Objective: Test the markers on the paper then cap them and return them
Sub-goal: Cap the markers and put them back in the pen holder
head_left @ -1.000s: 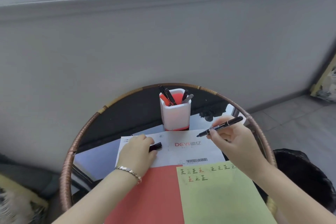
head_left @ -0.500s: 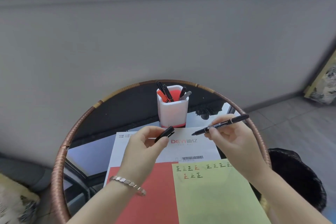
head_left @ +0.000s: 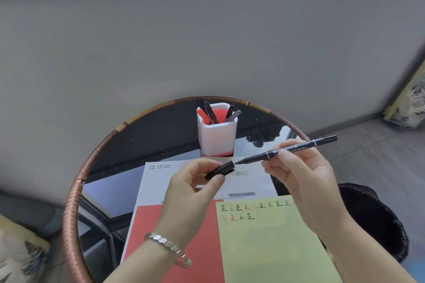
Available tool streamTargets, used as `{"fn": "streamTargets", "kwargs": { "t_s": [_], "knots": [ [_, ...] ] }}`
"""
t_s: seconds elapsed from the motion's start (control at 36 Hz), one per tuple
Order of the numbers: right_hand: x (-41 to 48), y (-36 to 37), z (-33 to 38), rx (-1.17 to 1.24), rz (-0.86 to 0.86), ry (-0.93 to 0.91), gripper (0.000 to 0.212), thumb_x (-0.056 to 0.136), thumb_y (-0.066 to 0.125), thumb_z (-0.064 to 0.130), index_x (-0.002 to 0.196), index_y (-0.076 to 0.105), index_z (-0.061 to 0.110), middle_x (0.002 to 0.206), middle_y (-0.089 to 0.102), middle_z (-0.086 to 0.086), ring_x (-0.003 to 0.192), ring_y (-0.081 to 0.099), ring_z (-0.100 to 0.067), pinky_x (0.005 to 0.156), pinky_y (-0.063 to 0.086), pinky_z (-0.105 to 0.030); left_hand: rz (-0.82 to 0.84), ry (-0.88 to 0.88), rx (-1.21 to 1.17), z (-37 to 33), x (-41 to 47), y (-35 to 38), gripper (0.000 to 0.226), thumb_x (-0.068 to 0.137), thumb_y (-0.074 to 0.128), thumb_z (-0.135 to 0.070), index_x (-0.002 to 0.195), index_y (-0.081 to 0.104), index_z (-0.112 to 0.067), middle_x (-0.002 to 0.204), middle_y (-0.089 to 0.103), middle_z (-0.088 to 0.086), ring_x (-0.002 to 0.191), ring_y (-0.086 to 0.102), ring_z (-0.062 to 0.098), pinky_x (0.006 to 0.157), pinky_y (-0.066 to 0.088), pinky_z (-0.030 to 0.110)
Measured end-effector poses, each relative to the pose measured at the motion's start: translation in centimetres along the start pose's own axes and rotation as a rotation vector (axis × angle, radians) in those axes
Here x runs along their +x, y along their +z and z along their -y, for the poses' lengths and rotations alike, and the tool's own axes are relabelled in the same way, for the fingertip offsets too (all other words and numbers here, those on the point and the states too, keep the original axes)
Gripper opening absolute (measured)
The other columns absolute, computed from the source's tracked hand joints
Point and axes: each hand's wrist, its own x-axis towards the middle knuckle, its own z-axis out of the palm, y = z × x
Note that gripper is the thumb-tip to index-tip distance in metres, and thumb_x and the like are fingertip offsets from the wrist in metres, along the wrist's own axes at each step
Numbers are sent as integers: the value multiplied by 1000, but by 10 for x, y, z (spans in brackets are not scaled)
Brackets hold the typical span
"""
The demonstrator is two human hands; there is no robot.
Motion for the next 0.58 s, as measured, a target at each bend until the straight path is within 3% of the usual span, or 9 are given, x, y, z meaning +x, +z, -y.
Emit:
{"fn": "streamTargets", "kwargs": {
  "t_s": [0.14,0.25,0.33,0.42,0.53,0.58],
  "knots": [
    [-1,1,-6,-49,37,25,11,85,52,-2,82,59,6,65,68,-5,64,68,-17,63,55,-22,16,32,-7,-2,-3,3,24,80,66,-2,78,66,-26,80,69,-14,73,60,-1,59,44,8],
    [-2,2,-7,-73,118,100,15,75,64,0,70,68,14,67,71,-9,66,69,-19,61,55,-22,73,65,26,-2,-3,7,24,79,67,-4,78,67,-28,80,68,-9,68,59,4,60,47,14],
    [-1,2,-3,-30,136,163,6,68,71,18,66,73,13,69,71,-12,66,69,-21,58,55,-23,82,98,82,-2,-2,7,23,79,69,-10,77,67,-33,79,68,-3,70,60,18,64,48,23],
    [1,-1,-1,-14,80,212,42,74,47,40,70,71,6,65,69,-13,57,64,-19,51,52,-23,89,128,139,-2,-1,6,22,81,68,-15,78,66,-37,80,69,-2,72,59,17,66,48,23],
    [0,-2,-3,-63,4,167,27,89,47,23,76,65,8,51,57,-6,47,51,-17,40,41,-21,142,78,80,-7,-1,8,18,84,64,-14,75,66,-30,63,62,-8,58,52,5,57,43,17],
    [0,-2,-5,-58,4,157,21,87,49,22,74,61,9,50,56,-5,45,49,-16,36,37,-21,158,15,10,-10,0,10,15,85,62,-11,75,67,-22,53,56,-11,49,47,2,52,40,16]
  ]
}}
